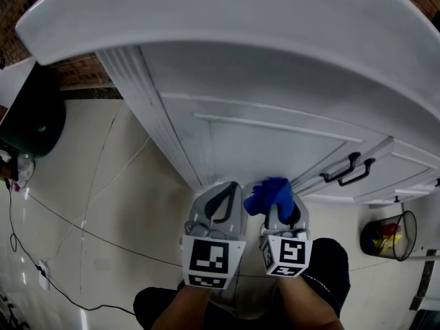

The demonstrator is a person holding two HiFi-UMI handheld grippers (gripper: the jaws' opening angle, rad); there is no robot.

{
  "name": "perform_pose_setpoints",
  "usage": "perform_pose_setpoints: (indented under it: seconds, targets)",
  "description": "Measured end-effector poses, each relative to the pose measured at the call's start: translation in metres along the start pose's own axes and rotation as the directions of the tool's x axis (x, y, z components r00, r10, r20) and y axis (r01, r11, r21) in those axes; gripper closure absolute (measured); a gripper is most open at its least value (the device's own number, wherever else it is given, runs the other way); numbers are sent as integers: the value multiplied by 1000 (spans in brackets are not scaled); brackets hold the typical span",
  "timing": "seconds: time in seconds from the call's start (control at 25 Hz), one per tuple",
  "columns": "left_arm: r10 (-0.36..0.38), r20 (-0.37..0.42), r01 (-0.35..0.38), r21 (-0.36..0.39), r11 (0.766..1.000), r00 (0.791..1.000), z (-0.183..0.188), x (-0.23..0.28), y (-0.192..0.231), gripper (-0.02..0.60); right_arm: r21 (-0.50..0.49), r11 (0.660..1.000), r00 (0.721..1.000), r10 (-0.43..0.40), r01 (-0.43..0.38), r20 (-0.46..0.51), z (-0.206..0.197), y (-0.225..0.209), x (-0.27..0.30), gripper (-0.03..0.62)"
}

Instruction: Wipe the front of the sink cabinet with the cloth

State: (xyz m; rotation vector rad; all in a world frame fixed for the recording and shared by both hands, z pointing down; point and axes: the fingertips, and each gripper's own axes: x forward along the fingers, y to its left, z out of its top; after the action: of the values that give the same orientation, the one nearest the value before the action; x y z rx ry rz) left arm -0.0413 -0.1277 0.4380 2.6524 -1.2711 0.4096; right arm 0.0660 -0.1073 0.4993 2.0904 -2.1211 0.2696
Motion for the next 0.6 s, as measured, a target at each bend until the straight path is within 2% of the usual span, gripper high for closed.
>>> perform_pose_setpoints:
  seconds: [0.2, 0.4, 0.52, 0.6]
  targets:
    - [-10, -26, 9, -22, 1000, 1000, -7, 4, -3, 575, -22, 1000, 991, -12, 9, -132, -52, 0, 10, 516]
    - [-24, -36, 24, -17, 1000, 999, -10, 8, -6, 575, -37, 999, 977, -22, 15, -214, -80, -4, 20, 516]
    - [-28, -44, 27, -19, 999, 999, -12, 9, -5, 575, -18, 1000, 978, 6, -10, -206, -67, 2, 13, 516]
    - [-26, -44, 24, -26, 999, 999, -11, 8, -3, 575, 16, 998, 988, 58, -56, -140, -33, 12, -1, 516]
